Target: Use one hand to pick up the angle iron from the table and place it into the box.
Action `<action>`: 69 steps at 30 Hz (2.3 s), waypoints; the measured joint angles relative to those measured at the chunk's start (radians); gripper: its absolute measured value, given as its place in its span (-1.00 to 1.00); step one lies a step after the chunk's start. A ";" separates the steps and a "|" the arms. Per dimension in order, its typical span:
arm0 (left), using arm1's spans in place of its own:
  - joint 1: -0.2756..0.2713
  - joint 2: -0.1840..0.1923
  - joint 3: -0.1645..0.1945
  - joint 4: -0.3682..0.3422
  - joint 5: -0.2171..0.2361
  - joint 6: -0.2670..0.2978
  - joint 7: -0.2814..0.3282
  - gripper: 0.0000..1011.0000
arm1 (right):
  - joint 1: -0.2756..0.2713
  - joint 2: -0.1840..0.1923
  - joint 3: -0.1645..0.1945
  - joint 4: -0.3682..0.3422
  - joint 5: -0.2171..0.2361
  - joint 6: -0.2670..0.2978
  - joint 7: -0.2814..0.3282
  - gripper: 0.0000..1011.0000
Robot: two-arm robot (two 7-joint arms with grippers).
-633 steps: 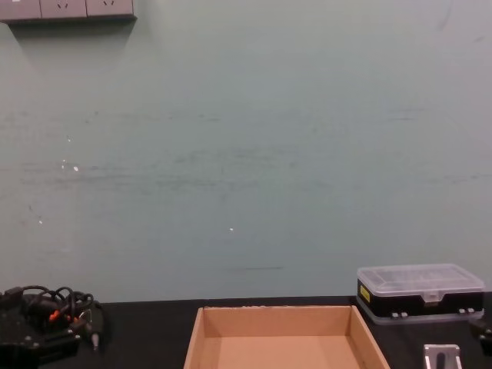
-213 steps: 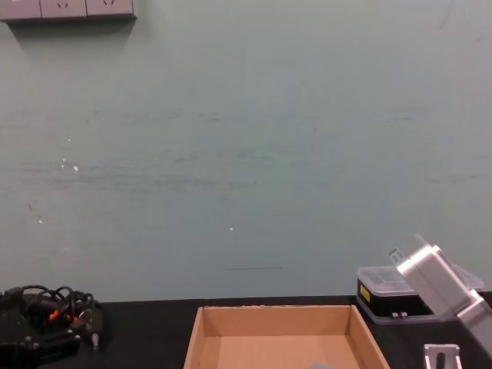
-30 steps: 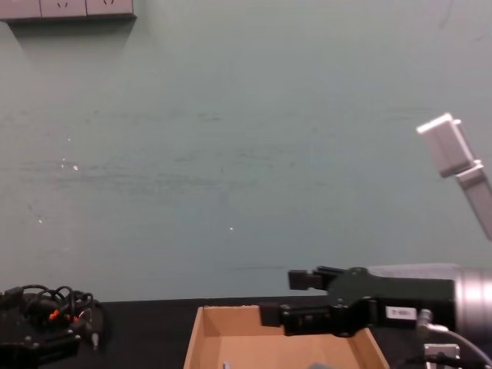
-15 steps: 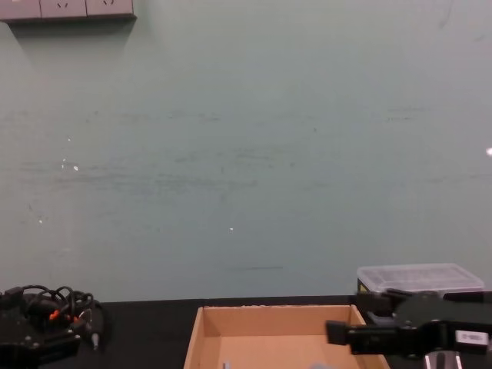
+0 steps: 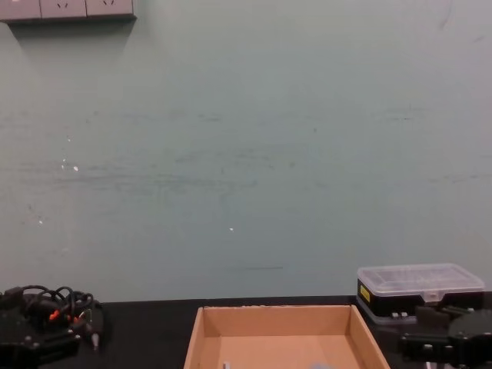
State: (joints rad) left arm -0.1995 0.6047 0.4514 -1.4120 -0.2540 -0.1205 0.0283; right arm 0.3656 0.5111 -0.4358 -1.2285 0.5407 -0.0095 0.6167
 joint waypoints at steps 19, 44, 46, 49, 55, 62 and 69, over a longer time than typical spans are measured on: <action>0.000 0.000 0.000 0.000 0.000 0.000 0.000 0.98 | -0.076 -0.005 0.071 -0.059 -0.079 0.023 -0.175 0.98; 0.000 0.000 0.000 0.000 0.000 0.000 0.000 0.98 | -0.021 -0.120 0.116 0.070 -0.128 0.063 -0.233 0.98; 0.000 0.000 0.000 0.000 0.000 0.000 0.000 0.98 | -0.015 -0.129 0.119 0.084 -0.131 0.067 -0.232 0.98; 0.000 0.000 0.000 0.000 0.000 0.000 0.000 0.98 | -0.006 -0.141 0.121 0.101 -0.136 0.074 -0.231 0.98; 0.000 0.000 0.000 0.000 0.000 0.000 0.000 0.98 | 0.005 -0.157 0.123 0.123 -0.144 0.086 -0.230 0.98; 0.000 0.000 0.000 0.000 0.000 0.000 0.000 0.98 | 0.014 -0.172 0.128 0.139 -0.153 0.098 -0.230 0.98; 0.000 0.000 0.000 0.000 0.000 0.000 0.000 0.98 | 0.016 -0.175 0.129 0.143 -0.154 0.101 -0.230 0.98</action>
State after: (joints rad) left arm -0.1995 0.6047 0.4514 -1.4120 -0.2539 -0.1206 0.0283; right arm 0.3814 0.3362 -0.3063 -1.0856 0.3864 0.0913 0.3863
